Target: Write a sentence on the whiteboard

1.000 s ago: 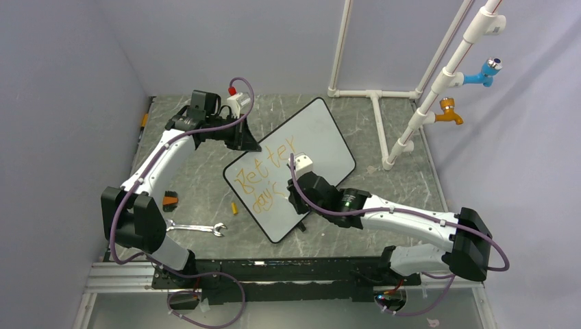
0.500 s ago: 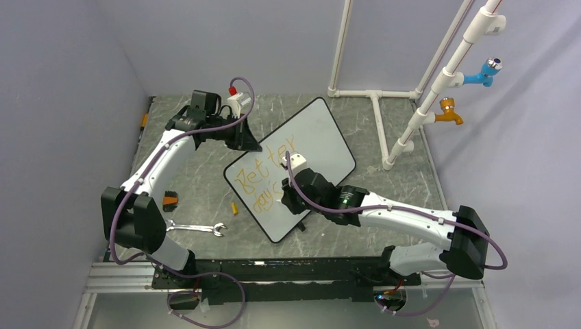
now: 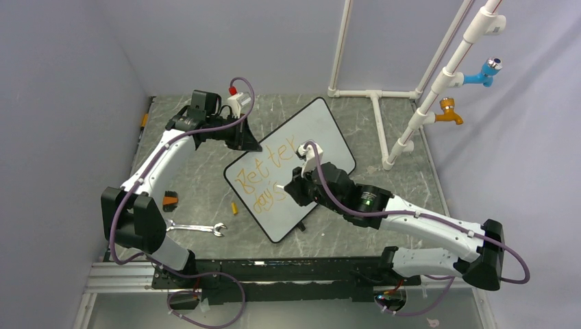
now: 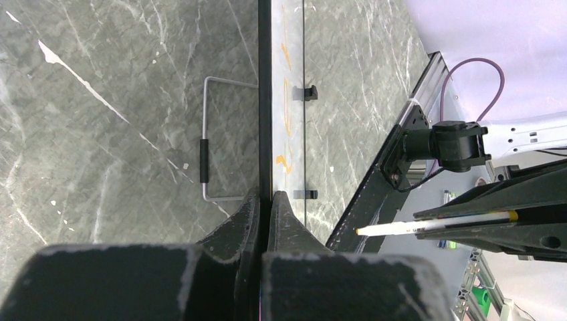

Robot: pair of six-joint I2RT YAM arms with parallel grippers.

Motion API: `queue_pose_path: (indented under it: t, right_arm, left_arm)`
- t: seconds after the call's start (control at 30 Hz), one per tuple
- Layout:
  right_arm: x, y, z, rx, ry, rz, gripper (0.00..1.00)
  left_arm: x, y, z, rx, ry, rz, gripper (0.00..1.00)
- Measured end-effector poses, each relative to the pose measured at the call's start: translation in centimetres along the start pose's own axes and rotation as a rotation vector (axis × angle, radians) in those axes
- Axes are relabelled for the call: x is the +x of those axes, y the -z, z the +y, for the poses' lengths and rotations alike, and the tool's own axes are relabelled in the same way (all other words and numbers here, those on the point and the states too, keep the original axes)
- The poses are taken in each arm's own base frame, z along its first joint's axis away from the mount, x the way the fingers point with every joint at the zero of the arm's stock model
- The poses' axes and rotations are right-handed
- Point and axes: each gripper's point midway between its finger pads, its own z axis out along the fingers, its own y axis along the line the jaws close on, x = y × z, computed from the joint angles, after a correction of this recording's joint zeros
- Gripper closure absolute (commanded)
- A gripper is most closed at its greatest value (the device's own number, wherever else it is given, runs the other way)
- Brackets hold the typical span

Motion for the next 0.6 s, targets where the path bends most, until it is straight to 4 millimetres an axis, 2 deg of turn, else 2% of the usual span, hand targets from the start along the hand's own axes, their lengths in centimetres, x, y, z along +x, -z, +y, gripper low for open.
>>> queue_pose_path:
  t: [0.6]
  right_arm:
    - [-0.7, 0.6, -6.0, 0.164, -0.010, -0.019, 1.00]
  left_arm:
    - [0.0, -0.3, -0.3, 0.005, -0.010, 0.000, 1.00]
